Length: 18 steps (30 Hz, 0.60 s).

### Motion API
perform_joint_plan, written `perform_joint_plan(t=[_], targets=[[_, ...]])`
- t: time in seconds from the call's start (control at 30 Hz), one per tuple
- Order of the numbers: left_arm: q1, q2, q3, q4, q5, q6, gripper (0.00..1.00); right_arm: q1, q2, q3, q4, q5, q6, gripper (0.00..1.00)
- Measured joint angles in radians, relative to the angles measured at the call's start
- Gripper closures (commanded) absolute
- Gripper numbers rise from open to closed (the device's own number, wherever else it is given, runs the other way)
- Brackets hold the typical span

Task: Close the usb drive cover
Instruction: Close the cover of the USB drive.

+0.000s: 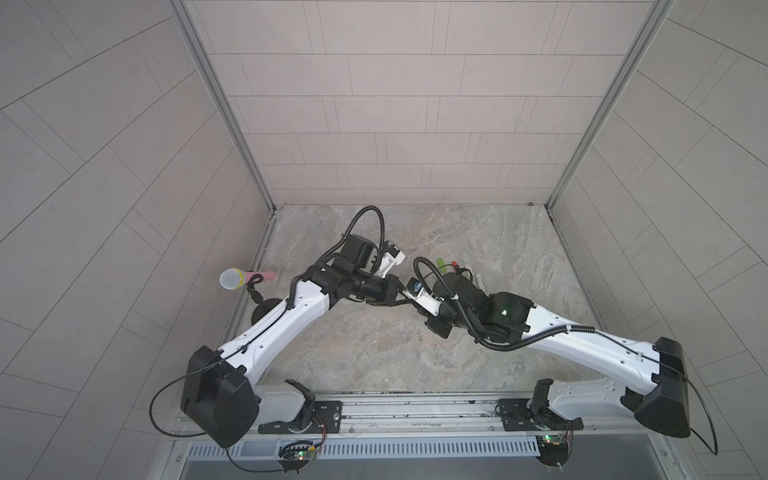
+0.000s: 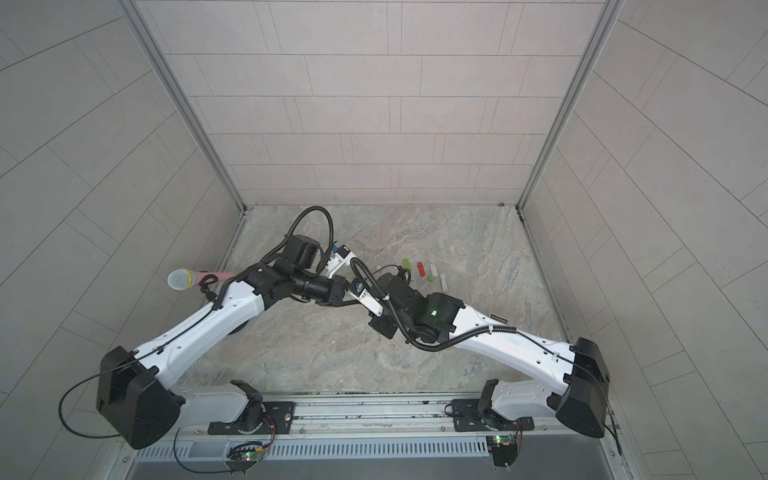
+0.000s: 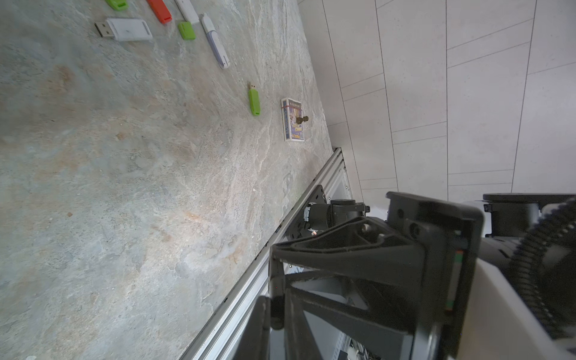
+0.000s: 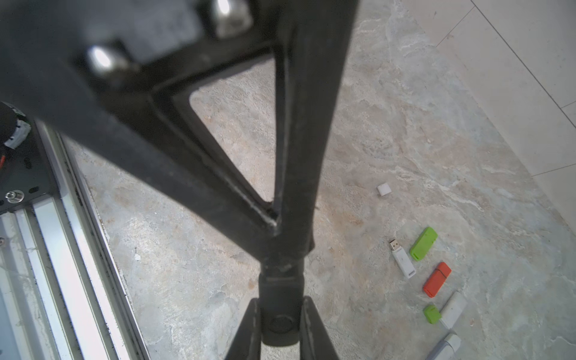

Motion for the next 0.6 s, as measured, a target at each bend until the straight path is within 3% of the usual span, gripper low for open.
perform_joint_plan(t=[0.6], targets=[[0.003,0.0,0.012,0.005,0.021,0.03,0.88,-0.003,0.011,0.047,-0.027,0.004,0.001,0.92]])
